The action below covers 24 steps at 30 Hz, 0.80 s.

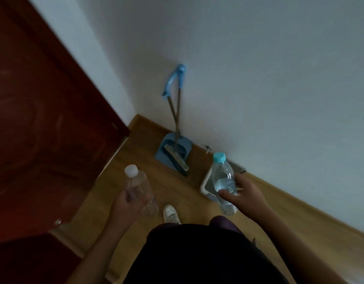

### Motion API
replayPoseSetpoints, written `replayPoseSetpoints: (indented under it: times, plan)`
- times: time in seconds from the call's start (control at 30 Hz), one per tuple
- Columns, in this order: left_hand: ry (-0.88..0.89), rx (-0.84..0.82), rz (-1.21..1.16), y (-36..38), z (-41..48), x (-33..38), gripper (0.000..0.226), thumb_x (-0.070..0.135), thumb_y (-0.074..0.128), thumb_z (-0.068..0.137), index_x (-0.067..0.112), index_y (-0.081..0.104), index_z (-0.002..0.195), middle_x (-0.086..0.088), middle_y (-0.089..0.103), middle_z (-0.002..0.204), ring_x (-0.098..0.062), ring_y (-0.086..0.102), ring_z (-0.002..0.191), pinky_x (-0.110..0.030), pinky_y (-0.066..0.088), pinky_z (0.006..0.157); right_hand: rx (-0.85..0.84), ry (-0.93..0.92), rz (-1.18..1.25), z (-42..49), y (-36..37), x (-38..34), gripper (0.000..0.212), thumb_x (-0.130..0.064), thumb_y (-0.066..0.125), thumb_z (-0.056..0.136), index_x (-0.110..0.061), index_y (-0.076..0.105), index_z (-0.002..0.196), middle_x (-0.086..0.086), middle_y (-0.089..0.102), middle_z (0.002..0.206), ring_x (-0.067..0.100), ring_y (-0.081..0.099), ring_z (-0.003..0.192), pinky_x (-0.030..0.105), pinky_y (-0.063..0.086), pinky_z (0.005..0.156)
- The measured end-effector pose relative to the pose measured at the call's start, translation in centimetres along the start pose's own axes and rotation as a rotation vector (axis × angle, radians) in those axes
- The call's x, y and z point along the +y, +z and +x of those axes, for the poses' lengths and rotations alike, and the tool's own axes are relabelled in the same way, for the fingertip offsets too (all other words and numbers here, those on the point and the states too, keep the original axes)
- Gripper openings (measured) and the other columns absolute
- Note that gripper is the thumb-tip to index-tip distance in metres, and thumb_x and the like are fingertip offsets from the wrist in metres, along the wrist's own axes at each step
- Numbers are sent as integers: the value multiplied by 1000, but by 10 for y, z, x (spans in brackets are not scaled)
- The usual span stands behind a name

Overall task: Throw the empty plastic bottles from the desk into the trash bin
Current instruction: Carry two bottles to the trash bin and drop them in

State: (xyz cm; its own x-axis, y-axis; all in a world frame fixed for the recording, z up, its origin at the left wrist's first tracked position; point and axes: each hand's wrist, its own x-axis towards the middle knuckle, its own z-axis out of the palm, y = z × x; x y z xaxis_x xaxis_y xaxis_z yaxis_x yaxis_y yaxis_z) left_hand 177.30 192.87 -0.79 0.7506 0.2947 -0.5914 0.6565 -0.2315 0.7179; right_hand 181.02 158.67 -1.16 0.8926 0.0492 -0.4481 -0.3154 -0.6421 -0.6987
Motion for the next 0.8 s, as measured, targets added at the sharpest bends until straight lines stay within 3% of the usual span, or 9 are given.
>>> replayPoseSetpoints:
  times: [0.07, 0.17, 0.4, 0.5, 0.6, 0.73, 0.8]
  plan:
    - [19, -59, 49, 8, 12, 6, 53, 45, 82, 65, 31, 65, 113, 6, 73, 101, -14, 70, 95, -28, 54, 70, 67, 68, 51, -21, 2, 14, 51, -52, 78, 69, -33, 62, 114, -13, 72, 100, 2, 68, 92, 34, 57, 84]
    - [37, -210, 76, 32, 20, 15, 49, 31, 79, 81, 27, 59, 126, 3, 71, 110, -16, 69, 100, -28, 53, 67, 150, 147, 90, -52, 3, 34, 53, -55, 76, 69, -33, 62, 115, -15, 71, 101, 2, 67, 94, 33, 57, 85]
    - [131, -434, 257, 98, 0, 33, 60, 40, 74, 83, 28, 48, 136, 4, 60, 122, -20, 62, 111, -27, 51, 69, 244, 214, 160, -99, 13, 73, 59, -55, 75, 72, -31, 58, 123, -17, 68, 105, -2, 65, 92, 21, 53, 78]
    - [199, -458, 303, 116, -4, 30, 61, 38, 74, 83, 29, 46, 136, 10, 56, 118, -8, 57, 101, -22, 46, 66, 247, 232, 196, -101, 21, 88, 68, -62, 71, 68, -28, 58, 125, -13, 68, 107, 1, 65, 94, 30, 57, 83]
    - [206, -466, 334, 129, 0, 27, 61, 35, 74, 84, 27, 44, 137, 21, 52, 104, 7, 50, 87, -19, 42, 63, 241, 279, 247, -95, 28, 97, 66, -59, 73, 70, -28, 57, 126, -13, 68, 109, 2, 65, 96, 29, 57, 84]
    - [119, -501, 318, 154, 33, 19, 62, 27, 71, 88, 24, 41, 142, 20, 54, 99, 7, 53, 83, -16, 40, 63, 237, 352, 306, -67, 40, 111, 54, -48, 76, 77, -28, 55, 123, -16, 66, 105, -1, 64, 92, 19, 52, 76]
    - [90, -515, 326, 172, 58, 15, 61, 25, 71, 88, 26, 41, 141, 20, 54, 98, 7, 52, 84, -17, 39, 64, 250, 384, 342, -42, 50, 124, 48, -44, 77, 79, -27, 56, 119, -16, 66, 101, -2, 65, 89, 21, 56, 77]
